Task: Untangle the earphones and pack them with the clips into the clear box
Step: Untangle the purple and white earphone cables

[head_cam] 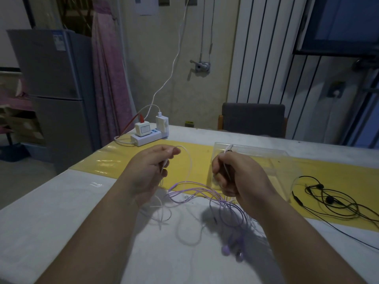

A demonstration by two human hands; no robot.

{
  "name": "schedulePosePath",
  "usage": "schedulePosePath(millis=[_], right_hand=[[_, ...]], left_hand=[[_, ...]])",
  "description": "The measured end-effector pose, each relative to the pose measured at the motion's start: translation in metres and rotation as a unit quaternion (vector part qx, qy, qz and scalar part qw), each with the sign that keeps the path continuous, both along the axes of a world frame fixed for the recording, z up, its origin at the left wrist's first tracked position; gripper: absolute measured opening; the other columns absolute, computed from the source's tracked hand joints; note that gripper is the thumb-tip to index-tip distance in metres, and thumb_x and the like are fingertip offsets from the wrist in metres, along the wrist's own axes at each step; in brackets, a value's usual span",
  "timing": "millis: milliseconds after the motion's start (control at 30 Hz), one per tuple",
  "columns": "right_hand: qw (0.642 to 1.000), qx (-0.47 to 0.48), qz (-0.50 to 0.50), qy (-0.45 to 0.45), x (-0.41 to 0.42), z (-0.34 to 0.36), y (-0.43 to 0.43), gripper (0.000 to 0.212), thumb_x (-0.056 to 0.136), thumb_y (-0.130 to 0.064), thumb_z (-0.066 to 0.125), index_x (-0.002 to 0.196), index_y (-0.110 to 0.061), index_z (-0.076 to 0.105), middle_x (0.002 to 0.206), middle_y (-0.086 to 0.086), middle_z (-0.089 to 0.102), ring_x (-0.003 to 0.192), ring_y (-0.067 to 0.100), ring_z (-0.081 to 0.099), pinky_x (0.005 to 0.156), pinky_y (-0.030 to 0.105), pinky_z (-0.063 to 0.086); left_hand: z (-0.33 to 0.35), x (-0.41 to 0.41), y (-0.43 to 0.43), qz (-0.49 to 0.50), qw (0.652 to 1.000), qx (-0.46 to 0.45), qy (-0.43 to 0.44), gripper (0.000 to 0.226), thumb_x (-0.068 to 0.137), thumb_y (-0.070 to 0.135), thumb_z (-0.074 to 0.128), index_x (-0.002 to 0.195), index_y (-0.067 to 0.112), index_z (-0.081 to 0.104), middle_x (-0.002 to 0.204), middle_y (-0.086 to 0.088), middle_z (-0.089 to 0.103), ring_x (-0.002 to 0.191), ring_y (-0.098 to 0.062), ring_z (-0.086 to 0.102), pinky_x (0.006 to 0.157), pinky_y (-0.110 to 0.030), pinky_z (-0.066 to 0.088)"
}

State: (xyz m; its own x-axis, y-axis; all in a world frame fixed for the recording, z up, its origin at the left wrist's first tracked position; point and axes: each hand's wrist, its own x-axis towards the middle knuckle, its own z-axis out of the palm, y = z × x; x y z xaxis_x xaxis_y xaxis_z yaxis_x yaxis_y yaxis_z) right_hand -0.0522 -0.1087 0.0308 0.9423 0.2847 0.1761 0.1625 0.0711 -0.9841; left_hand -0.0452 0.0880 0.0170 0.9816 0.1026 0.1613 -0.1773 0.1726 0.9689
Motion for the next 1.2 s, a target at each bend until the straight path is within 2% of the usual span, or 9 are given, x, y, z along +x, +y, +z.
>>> schedulePosePath(millis=[200, 367, 467, 667, 800, 867, 933, 1000, 1200], right_hand=[[0.998, 0.034, -0.044, -0.012, 0.001, 0.001, -0.003, 0.036, 0.091, -0.008, 0.036, 0.059, -0.01, 0.053, 0.046, 0.008, 0.037, 0.044, 0.016, 0.021, 0.042, 0.021, 0.014], [0.996, 0.053, -0.064, -0.019, 0.001, 0.001, -0.005, 0.031, 0.09, -0.007, 0.033, 0.064, -0.007, 0.05, 0.048, 0.007, 0.034, 0.041, 0.013, 0.021, 0.043, 0.022, 0.013], [0.997, 0.054, -0.058, -0.014, 0.001, 0.001, -0.005, 0.03, 0.09, -0.006, 0.032, 0.065, -0.006, 0.049, 0.045, 0.008, 0.032, 0.039, 0.015, 0.02, 0.043, 0.023, 0.013], [0.998, 0.035, -0.055, -0.021, 0.0, 0.001, -0.005, 0.031, 0.092, -0.011, 0.035, 0.066, -0.006, 0.051, 0.04, 0.009, 0.041, 0.033, 0.017, 0.028, 0.041, 0.024, 0.019], [0.984, 0.168, -0.023, -0.045, -0.002, 0.006, -0.005, 0.031, 0.088, -0.018, 0.038, 0.062, -0.006, 0.048, 0.047, 0.007, 0.037, 0.043, 0.016, 0.027, 0.05, 0.035, 0.014], [0.964, 0.262, -0.007, -0.044, -0.002, 0.008, -0.007, 0.036, 0.092, -0.015, 0.034, 0.059, -0.009, 0.047, 0.052, 0.006, 0.036, 0.048, 0.017, 0.028, 0.049, 0.03, 0.023], [0.944, 0.33, 0.007, -0.026, -0.001, 0.011, -0.008, 0.031, 0.089, -0.015, 0.036, 0.06, -0.01, 0.045, 0.054, 0.007, 0.034, 0.051, 0.018, 0.026, 0.048, 0.027, 0.028], [0.931, 0.363, 0.022, -0.011, -0.002, 0.014, -0.009, 0.023, 0.084, -0.018, 0.04, 0.062, -0.011, 0.042, 0.054, 0.007, 0.033, 0.051, 0.018, 0.024, 0.049, 0.027, 0.026], [0.905, 0.424, 0.034, 0.0, 0.0, 0.013, -0.013, 0.024, 0.082, -0.022, 0.04, 0.06, -0.013, 0.041, 0.056, 0.005, 0.033, 0.052, 0.016, 0.026, 0.049, 0.027, 0.03]], left_hand=[[0.002, -0.001, 0.0, 0.037, 0.999, 0.026, 0.029, 0.019, 0.091, 0.006, 0.056, 0.078, 0.005, 0.07, 0.061, 0.001, 0.065, 0.059, -0.012, 0.052, 0.055, -0.025, 0.034], [0.005, -0.002, 0.001, -0.003, 0.995, -0.07, 0.071, 0.014, 0.09, 0.009, 0.056, 0.084, 0.003, 0.067, 0.062, -0.004, 0.055, 0.048, -0.011, 0.044, 0.039, -0.017, 0.031], [0.007, -0.002, 0.002, -0.01, 0.988, -0.131, 0.086, 0.011, 0.09, 0.009, 0.056, 0.084, 0.005, 0.064, 0.059, -0.003, 0.055, 0.045, -0.009, 0.047, 0.038, -0.015, 0.035], [0.006, 0.001, 0.007, -0.032, 0.974, -0.198, 0.107, 0.005, 0.079, 0.009, 0.059, 0.075, 0.011, 0.056, 0.056, 0.0, 0.045, 0.041, -0.008, 0.035, 0.039, -0.015, 0.023], [0.006, 0.0, 0.008, -0.064, 0.977, -0.183, 0.094, 0.01, 0.068, 0.012, 0.06, 0.063, 0.012, 0.052, 0.057, 0.0, 0.033, 0.041, -0.009, 0.028, 0.042, -0.017, 0.017], [0.005, 0.0, 0.007, -0.069, 0.98, -0.16, 0.098, 0.015, 0.068, 0.011, 0.06, 0.057, 0.014, 0.051, 0.056, 0.0, 0.03, 0.041, -0.01, 0.024, 0.042, -0.017, 0.016], [0.005, -0.001, 0.006, -0.066, 0.983, -0.14, 0.102, 0.015, 0.068, 0.011, 0.059, 0.056, 0.013, 0.05, 0.055, -0.001, 0.029, 0.04, -0.01, 0.024, 0.043, -0.017, 0.014], [0.005, 0.0, 0.006, -0.061, 0.984, -0.132, 0.105, 0.017, 0.07, 0.011, 0.057, 0.055, 0.012, 0.049, 0.055, -0.002, 0.028, 0.039, -0.011, 0.022, 0.044, -0.018, 0.012], [0.003, -0.001, 0.011, -0.077, 0.982, -0.129, 0.111, 0.017, 0.068, 0.008, 0.044, 0.054, 0.013, 0.036, 0.05, -0.004, 0.027, 0.037, -0.013, 0.02, 0.045, -0.017, 0.01]])
